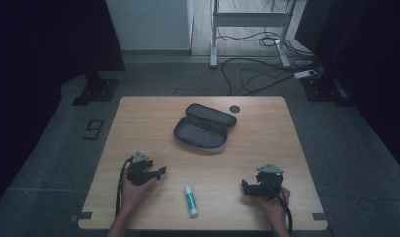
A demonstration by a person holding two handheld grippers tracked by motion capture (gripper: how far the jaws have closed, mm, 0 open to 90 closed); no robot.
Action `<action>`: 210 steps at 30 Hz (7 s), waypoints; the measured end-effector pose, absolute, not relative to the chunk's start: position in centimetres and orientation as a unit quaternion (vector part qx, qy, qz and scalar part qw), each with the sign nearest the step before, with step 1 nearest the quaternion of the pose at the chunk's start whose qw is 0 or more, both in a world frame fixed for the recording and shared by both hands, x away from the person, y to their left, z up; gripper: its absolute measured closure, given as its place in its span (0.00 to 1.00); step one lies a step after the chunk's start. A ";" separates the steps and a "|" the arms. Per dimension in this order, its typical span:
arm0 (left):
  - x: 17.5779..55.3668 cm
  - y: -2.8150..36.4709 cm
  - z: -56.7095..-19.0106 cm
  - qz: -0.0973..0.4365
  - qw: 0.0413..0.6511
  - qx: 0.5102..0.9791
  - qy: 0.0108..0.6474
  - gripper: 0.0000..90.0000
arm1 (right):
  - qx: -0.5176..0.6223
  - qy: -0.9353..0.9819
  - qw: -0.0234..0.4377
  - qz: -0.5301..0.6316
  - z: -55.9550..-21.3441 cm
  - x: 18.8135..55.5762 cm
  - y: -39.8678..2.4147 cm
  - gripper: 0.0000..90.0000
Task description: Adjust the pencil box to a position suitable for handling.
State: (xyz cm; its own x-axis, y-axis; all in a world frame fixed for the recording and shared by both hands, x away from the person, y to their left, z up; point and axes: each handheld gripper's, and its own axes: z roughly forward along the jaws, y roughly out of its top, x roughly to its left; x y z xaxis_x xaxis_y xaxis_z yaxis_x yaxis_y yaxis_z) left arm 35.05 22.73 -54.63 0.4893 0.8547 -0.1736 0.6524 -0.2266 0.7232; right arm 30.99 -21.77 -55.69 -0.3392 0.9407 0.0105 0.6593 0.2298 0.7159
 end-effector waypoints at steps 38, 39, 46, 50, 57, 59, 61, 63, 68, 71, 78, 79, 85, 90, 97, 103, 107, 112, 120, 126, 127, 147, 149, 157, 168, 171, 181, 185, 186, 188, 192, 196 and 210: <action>35.0 22.6 -54.6 0.135 0.382 0.774 0.487 0.34 | 0.557 0.728 0.238 0.321 -55.6 30.4 -21.9 0.09; 35.0 22.6 -54.6 0.135 0.382 0.774 0.487 0.34 | 0.557 0.728 0.238 0.321 -55.6 30.4 -21.9 0.09; 35.0 22.5 -54.6 0.138 0.380 0.775 0.486 0.34 | 0.557 0.728 0.238 0.321 -55.6 30.4 -21.9 0.09; 35.0 22.5 -54.6 0.139 0.380 0.775 0.486 0.34 | 0.558 0.726 0.240 0.321 -55.6 30.3 -21.9 0.11; 35.0 22.5 -54.6 0.140 0.379 0.776 0.485 0.34 | 0.560 0.724 0.242 0.321 -55.6 30.2 -21.9 0.13; 35.0 22.5 -54.6 0.139 0.379 0.774 0.487 0.34 | 0.560 0.724 0.241 0.323 -55.6 30.2 -21.9 0.13; 35.0 22.5 -54.6 0.138 0.381 0.774 0.487 0.35 | 0.560 0.724 0.241 0.323 -55.6 30.2 -21.9 0.13; 35.0 22.6 -54.6 0.135 0.383 0.771 0.490 0.34 | 0.560 0.724 0.241 0.323 -55.6 30.2 -21.9 0.13; 35.1 22.8 -54.7 0.128 0.392 0.763 0.497 0.35 | 0.560 0.724 0.241 0.323 -55.6 30.2 -21.9 0.13; 35.1 22.8 -54.7 0.127 0.393 0.762 0.499 0.36 | 0.560 0.724 0.241 0.323 -55.6 30.2 -21.9 0.13; 35.4 22.7 -54.5 0.126 0.386 0.766 0.498 0.36 | 0.561 0.723 0.243 0.322 -55.6 30.2 -21.9 0.14; 35.4 22.7 -54.5 0.125 0.386 0.766 0.498 0.36 | 0.561 0.723 0.243 0.322 -55.6 30.2 -21.9 0.14; 35.7 22.6 -54.1 0.122 0.392 0.764 0.498 0.36 | 0.562 0.723 0.243 0.322 -55.5 30.2 -21.9 0.14; 36.6 22.2 -53.4 0.116 0.397 0.758 0.504 0.36 | 0.559 0.724 0.242 0.325 -55.5 30.2 -21.9 0.16; 38.0 21.8 -52.3 0.126 0.392 0.752 0.515 0.38 | 0.543 0.735 0.236 0.331 -55.5 30.3 -21.9 0.17; 39.9 21.1 -51.3 0.136 0.383 0.747 0.526 0.38 | 0.532 0.742 0.232 0.335 -55.5 30.4 -21.9 0.17; 40.5 20.9 -51.1 0.134 0.383 0.745 0.529 0.38 | 0.527 0.746 0.230 0.336 -55.5 30.4 -21.9 0.17; 41.7 20.4 -50.8 0.131 0.389 0.737 0.537 0.39 | 0.514 0.755 0.226 0.340 -55.5 30.4 -22.0 0.18; 43.1 19.2 -50.9 0.124 0.392 0.737 0.537 0.40 | 0.514 0.755 0.225 0.340 -55.5 30.4 -22.0 0.18; 44.0 18.7 -51.2 0.121 0.394 0.737 0.535 0.40 | 0.518 0.752 0.228 0.337 -55.5 30.4 -22.0 0.17; 44.0 18.7 -51.2 0.121 0.394 0.737 0.535 0.40 | 0.518 0.752 0.228 0.337 -55.5 30.4 -22.0 0.17; 45.6 18.7 -52.3 0.112 0.397 0.731 0.544 0.40 | 0.520 0.751 0.230 0.336 -55.5 30.3 -21.9 0.17; 45.8 18.1 -51.8 0.122 0.393 0.738 0.535 0.40 | 0.520 0.751 0.230 0.335 -55.5 30.3 -21.9 0.17; 46.8 17.3 -51.4 0.122 0.390 0.739 0.536 0.40 | 0.520 0.751 0.230 0.336 -55.5 30.3 -21.9 0.17; 48.3 16.7 -50.9 0.115 0.395 0.729 0.548 0.42 | 0.520 0.750 0.230 0.336 -55.5 30.3 -21.9 0.17; 48.7 16.4 -51.1 0.120 0.382 0.735 0.547 0.41 | 0.520 0.750 0.231 0.336 -55.5 30.3 -21.9 0.17; 49.5 16.5 -52.9 0.114 0.363 0.739 0.557 0.58 | 0.519 0.752 0.228 0.337 -55.5 30.3 -21.9 0.16; 49.6 16.6 -53.4 0.105 0.361 0.740 0.557 0.64 | 0.503 0.764 0.218 0.341 -55.5 30.5 -21.8 0.15; 49.6 16.6 -53.5 0.106 0.361 0.740 0.557 0.65 | 0.500 0.765 0.217 0.342 -55.5 30.6 -21.7 0.15; 49.6 16.7 -53.5 0.103 0.361 0.739 0.559 0.66 | 0.496 0.768 0.215 0.343 -55.5 30.9 -21.7 0.15; 49.6 16.7 -53.5 0.106 0.358 0.741 0.558 0.69 | 0.490 0.772 0.213 0.344 -55.4 31.3 -21.6 0.19; 49.5 16.7 -53.5 0.103 0.357 0.739 0.562 0.72 | 0.499 0.764 0.223 0.341 -55.3 32.0 -21.6 0.28; 49.6 16.9 -53.7 0.095 0.363 0.732 0.569 0.72 | 0.511 0.734 0.212 0.395 -52.3 35.5 -20.9 0.32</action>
State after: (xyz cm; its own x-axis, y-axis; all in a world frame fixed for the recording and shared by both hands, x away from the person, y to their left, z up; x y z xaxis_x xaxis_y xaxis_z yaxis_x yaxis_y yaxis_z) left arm 49.60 16.92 -53.67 0.3345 0.9017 -0.2741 0.7641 -0.0892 0.6389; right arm 35.49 -20.87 -52.30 -0.3881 0.9169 0.0927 0.5822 0.1660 0.7959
